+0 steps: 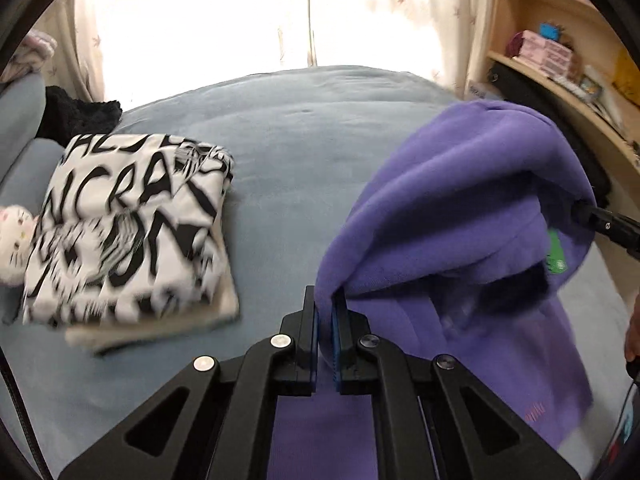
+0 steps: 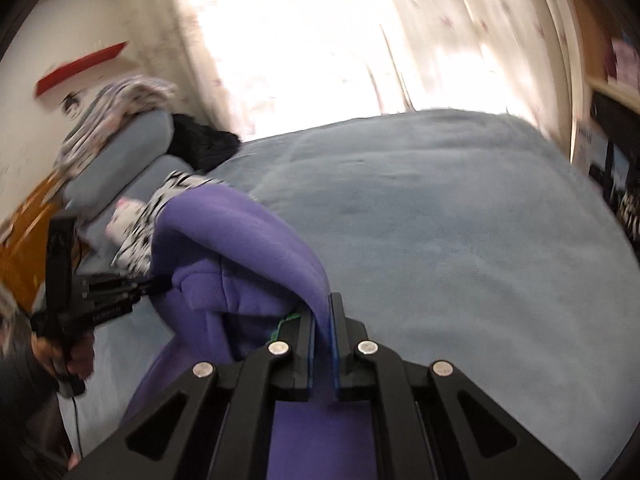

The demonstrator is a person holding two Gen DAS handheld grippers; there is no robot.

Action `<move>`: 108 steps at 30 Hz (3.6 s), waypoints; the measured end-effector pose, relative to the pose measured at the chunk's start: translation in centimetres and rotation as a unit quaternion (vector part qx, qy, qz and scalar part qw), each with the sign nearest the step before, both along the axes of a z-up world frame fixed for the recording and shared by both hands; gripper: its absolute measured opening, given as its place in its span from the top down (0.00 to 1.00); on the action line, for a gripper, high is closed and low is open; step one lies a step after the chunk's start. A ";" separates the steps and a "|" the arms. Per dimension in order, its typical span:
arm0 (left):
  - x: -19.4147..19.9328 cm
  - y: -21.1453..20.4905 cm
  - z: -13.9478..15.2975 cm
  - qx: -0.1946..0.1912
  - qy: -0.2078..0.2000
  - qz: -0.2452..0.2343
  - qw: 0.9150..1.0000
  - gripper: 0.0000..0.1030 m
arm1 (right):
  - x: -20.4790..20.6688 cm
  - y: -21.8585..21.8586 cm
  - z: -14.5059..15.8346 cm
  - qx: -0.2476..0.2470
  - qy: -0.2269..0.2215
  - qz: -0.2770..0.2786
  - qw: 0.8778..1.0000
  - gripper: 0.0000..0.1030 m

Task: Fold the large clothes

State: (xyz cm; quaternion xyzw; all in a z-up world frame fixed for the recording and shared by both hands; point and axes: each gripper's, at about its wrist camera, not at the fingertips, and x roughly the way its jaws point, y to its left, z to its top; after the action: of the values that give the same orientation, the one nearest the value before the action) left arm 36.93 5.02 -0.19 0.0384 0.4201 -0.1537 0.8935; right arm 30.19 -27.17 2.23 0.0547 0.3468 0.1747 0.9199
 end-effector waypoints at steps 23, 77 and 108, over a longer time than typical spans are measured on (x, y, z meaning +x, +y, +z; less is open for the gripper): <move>-21.4 4.2 -8.3 0.023 0.115 -0.044 0.992 0.95 | -20.2 -0.5 -9.7 -0.052 0.163 -0.024 0.985 0.69; -20.9 -4.7 -13.2 -0.079 0.115 0.073 0.988 0.62 | -19.3 5.6 -13.7 0.058 0.168 -0.097 0.979 0.58; -15.3 -7.1 -15.5 -0.093 0.038 0.061 0.993 0.92 | -11.9 3.6 -16.4 0.052 0.094 -0.111 0.988 1.00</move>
State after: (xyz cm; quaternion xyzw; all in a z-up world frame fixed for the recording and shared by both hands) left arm 21.59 -2.13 -15.64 -0.0767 0.4392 -0.1392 0.8842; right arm 18.25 -23.61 -14.19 0.1570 0.4136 0.0835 0.8929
